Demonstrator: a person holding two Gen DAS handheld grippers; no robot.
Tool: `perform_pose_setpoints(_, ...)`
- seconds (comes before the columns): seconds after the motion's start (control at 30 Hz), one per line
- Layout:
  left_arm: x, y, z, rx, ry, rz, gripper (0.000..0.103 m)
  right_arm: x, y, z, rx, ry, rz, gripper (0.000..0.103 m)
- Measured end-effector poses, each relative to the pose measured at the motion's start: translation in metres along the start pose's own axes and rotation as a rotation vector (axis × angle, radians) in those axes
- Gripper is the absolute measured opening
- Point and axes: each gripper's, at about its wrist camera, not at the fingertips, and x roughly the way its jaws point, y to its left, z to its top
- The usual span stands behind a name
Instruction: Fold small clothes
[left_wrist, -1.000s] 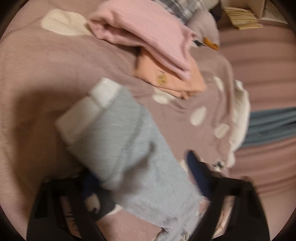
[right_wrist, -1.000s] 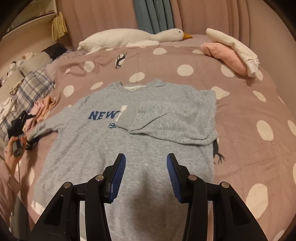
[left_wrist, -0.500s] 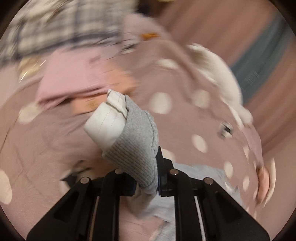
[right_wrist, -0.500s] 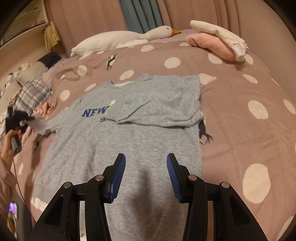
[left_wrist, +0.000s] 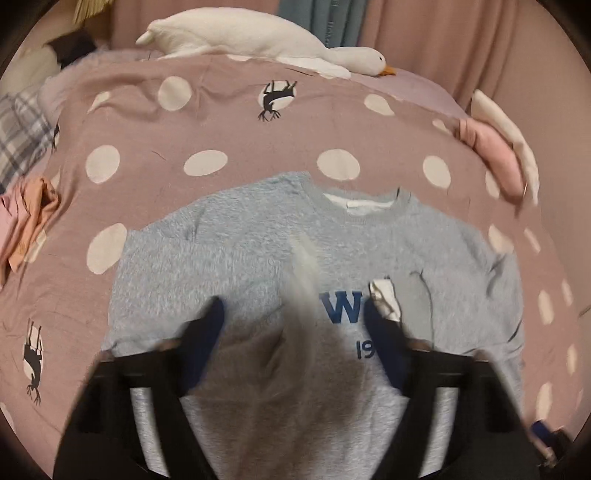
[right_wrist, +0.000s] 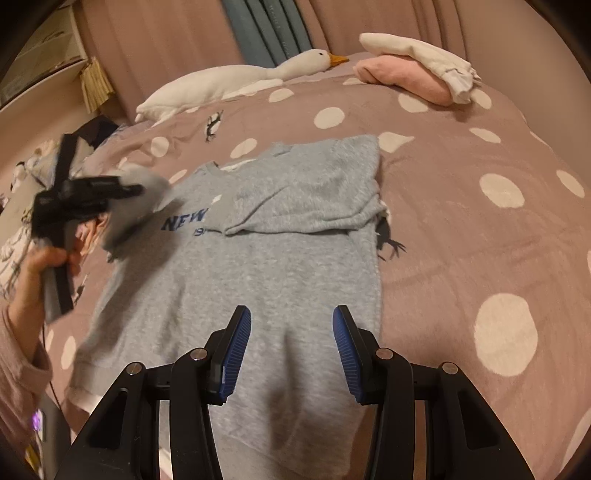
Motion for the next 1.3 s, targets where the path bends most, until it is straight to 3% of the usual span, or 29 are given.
perform_pose_setpoints(0.1,-0.005,-0.001,-0.005,0.038,0.006,-0.066,0.085,-0.001,-0.005,-0.002,0.008,0.004,0.001,0.045)
perform_pose_setpoints(0.23,-0.019,0.008,-0.008,0.049,-0.014,-0.066,0.087,0.002,-0.006,-0.002,0.026,0.017,0.017,0.045)
perform_pose_setpoints(0.53,-0.055,0.074,-0.063,-0.086,0.027,-0.092,0.090,0.033,0.039,0.019,-0.001,0.102,0.189,0.045)
perform_pose_setpoints(0.77,-0.084,0.120,-0.114,-0.168,0.011,-0.106,0.093,0.101,0.092,0.056,0.036,0.214,0.327,0.046)
perform_pose_setpoints(1.0,-0.096,0.156,-0.144,-0.255,0.023,-0.135,0.095,0.175,0.117,0.083,0.141,0.286,0.266,0.046)
perform_pose_setpoints(1.17,-0.094,0.171,-0.156,-0.296,0.047,-0.156,0.096,0.196,0.122,0.089,0.211,0.282,0.257,0.045)
perform_pose_setpoints(1.2,-0.093,0.172,-0.157,-0.298,0.050,-0.152,0.096,0.195,0.125,0.091,0.200,0.274,0.248,0.041)
perform_pose_setpoints(1.23,-0.092,0.173,-0.156,-0.300,0.052,-0.154,0.096,0.194,0.131,0.093,0.171,0.267,0.238,0.023)
perform_pose_setpoints(1.3,-0.091,0.174,-0.155,-0.304,0.050,-0.165,0.096,0.184,0.143,0.099,0.084,0.227,0.197,0.014)
